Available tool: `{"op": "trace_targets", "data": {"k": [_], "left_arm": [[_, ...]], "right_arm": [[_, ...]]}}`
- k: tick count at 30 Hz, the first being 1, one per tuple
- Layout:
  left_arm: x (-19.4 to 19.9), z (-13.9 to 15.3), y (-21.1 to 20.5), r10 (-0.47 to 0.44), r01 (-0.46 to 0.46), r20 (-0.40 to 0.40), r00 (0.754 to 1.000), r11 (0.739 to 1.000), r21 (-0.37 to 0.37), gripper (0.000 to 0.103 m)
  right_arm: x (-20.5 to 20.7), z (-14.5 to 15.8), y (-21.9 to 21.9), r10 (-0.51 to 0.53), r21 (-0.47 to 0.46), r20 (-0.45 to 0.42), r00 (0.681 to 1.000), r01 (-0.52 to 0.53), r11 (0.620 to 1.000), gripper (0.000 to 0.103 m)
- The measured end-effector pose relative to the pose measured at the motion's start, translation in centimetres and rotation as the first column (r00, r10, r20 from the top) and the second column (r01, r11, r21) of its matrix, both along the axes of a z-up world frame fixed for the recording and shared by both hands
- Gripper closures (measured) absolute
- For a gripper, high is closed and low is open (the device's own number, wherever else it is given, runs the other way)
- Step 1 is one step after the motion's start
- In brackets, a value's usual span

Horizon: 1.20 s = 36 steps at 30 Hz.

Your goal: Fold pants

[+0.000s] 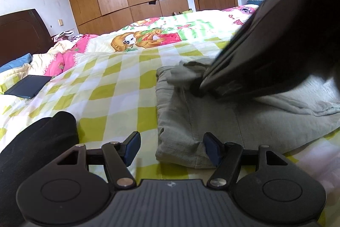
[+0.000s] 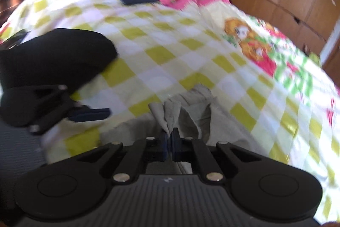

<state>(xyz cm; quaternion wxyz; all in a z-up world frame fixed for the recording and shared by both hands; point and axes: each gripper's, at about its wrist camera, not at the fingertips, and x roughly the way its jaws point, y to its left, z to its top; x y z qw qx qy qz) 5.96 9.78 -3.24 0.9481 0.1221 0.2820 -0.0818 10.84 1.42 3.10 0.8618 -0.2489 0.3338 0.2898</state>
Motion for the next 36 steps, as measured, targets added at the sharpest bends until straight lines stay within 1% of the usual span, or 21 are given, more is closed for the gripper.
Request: {"op": "trace_targets", "data": {"k": [3,5,6,7,9,10,11,13,15,16,19,21,23,25,27,28,30,32,33,34,36], "left_arm": [[-0.6,0.2,0.1,0.000,0.000,0.009,1.000,1.000,0.015,0.025],[-1.1,0.3,0.1,-0.002,0.002,0.007,1.000,1.000,0.025,0.025],[-1.3,0.2,0.0,-0.005,0.005,0.004,1.000,0.999,0.032,0.025],[-1.4,0.2,-0.1,-0.009,0.008,0.001,1.000,0.999,0.042,0.024],[-1.1,-0.2,-0.3,0.006,-0.004,-0.024,1.000,0.997,0.071,0.023],[-1.0,-0.4,-0.3,0.007,-0.005,-0.031,1.000,0.997,0.076,0.023],[-1.1,-0.2,-0.2,0.005,-0.003,-0.026,1.000,0.998,0.070,0.023],[-1.5,0.1,0.0,0.001,0.000,-0.011,1.000,0.997,0.075,0.022],[-2.1,0.2,0.1,-0.006,0.007,-0.016,1.000,0.996,0.093,0.022],[-2.4,0.2,0.2,-0.010,0.012,-0.017,1.000,0.995,0.102,0.022],[-3.6,0.7,0.4,-0.016,0.015,0.005,1.000,0.987,0.160,0.022],[-4.2,1.0,0.7,-0.002,-0.003,0.025,1.000,0.977,0.213,0.022],[-4.6,1.3,1.3,0.015,-0.024,0.039,0.999,0.969,0.247,0.022],[-4.9,2.2,1.9,0.034,-0.048,0.061,0.998,0.969,0.241,0.022],[-5.0,3.5,1.9,0.023,-0.039,0.086,0.996,0.981,0.188,0.022],[-5.0,4.1,1.5,0.000,-0.016,0.101,0.995,0.988,0.155,0.022],[-4.8,4.8,0.3,-0.059,0.046,0.133,0.989,0.994,0.095,0.022],[-4.0,4.6,-1.4,-0.125,0.113,0.148,0.981,0.990,0.085,0.022],[-3.5,4.1,-2.3,-0.156,0.144,0.141,0.978,0.985,0.092,0.022],[-2.8,3.4,-3.0,-0.181,0.170,0.103,0.978,0.980,0.104,0.022],[-1.4,1.5,-4.0,-0.211,0.211,-0.014,0.977,0.972,0.104,0.022]], "right_arm": [[-1.8,-0.1,0.3,0.078,-0.003,-0.009,0.997,-0.078,0.997,0.098],[-2.5,-1.0,0.5,0.109,-0.023,0.007,0.994,-0.109,0.994,0.098],[-2.4,-1.6,0.5,0.105,-0.025,0.013,0.994,-0.105,0.994,0.097],[-2.0,-2.3,0.4,0.090,-0.018,0.005,0.996,-0.090,0.996,0.090],[-1.0,-3.1,0.3,0.086,0.008,-0.064,0.994,-0.085,0.996,0.080],[-0.6,-3.1,0.0,0.066,0.021,-0.086,0.994,-0.065,0.998,0.075],[-0.3,-2.9,-0.5,0.048,0.043,-0.100,0.994,-0.044,0.998,0.072],[0.0,-1.9,-1.9,0.029,0.103,-0.124,0.992,-0.017,0.995,0.063],[0.5,-0.9,-3.4,0.006,0.158,-0.152,0.988,0.018,0.987,0.058],[0.7,-0.4,-4.3,-0.007,0.193,-0.165,0.986,0.039,0.980,0.058],[1.4,0.7,-6.4,-0.022,0.286,-0.199,0.980,0.079,0.955,0.053],[1.8,1.0,-6.9,-0.018,0.309,-0.209,0.978,0.084,0.947,0.053],[2.5,0.8,-6.9,-0.019,0.285,-0.218,0.976,0.082,0.955,0.053],[3.3,0.0,-6.4,-0.013,0.241,-0.226,0.974,0.069,0.968,0.053],[4.6,-1.0,-5.2,-0.005,0.179,-0.247,0.969,0.051,0.982,0.053],[5.6,-1.5,-4.6,0.005,0.153,-0.271,0.963,0.038,0.988,0.054],[7.8,-2.2,-3.4,0.019,0.148,-0.327,0.945,0.032,0.988,0.054],[10.1,-2.5,-2.2,0.012,0.151,-0.362,0.932,0.046,0.988,0.054],[11.2,-2.5,-1.9,0.007,0.162,-0.366,0.930,0.056,0.985,0.053],[12.3,-2.5,-1.5,-0.001,0.178,-0.372,0.928,0.073,0.981,0.053],[14.1,-2.5,-1.0,-0.039,0.195,-0.386,0.922,0.122,0.973,0.053]]}}
